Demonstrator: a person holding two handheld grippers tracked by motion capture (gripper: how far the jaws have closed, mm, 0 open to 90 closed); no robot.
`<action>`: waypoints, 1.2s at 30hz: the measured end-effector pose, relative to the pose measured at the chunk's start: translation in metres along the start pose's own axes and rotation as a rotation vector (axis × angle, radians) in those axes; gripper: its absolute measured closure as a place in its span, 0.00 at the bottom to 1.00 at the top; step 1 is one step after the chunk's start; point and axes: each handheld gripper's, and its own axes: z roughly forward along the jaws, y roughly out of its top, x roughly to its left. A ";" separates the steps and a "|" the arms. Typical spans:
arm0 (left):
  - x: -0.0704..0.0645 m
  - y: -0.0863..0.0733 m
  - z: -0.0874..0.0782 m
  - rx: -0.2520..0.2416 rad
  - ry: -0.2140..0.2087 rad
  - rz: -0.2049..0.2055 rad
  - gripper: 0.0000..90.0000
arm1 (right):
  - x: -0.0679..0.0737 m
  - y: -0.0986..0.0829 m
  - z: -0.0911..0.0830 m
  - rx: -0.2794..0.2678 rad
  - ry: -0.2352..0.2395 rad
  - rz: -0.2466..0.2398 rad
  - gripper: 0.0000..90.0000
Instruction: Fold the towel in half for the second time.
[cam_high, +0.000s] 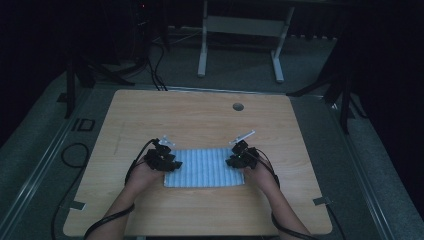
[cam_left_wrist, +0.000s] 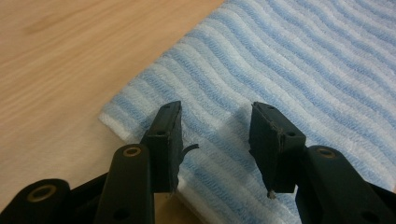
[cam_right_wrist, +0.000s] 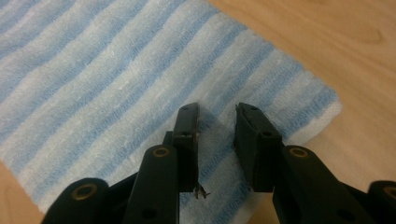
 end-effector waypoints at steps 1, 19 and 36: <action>0.003 0.001 0.000 0.003 -0.002 -0.005 0.60 | -0.001 0.003 0.002 0.002 -0.001 -0.005 0.77; 0.030 0.020 0.006 0.040 0.065 -0.057 0.60 | -0.009 0.035 0.019 0.025 -0.015 0.019 0.76; 0.020 0.018 -0.017 -0.072 0.003 -0.102 0.40 | -0.006 0.032 -0.002 -0.053 -0.008 -0.001 0.37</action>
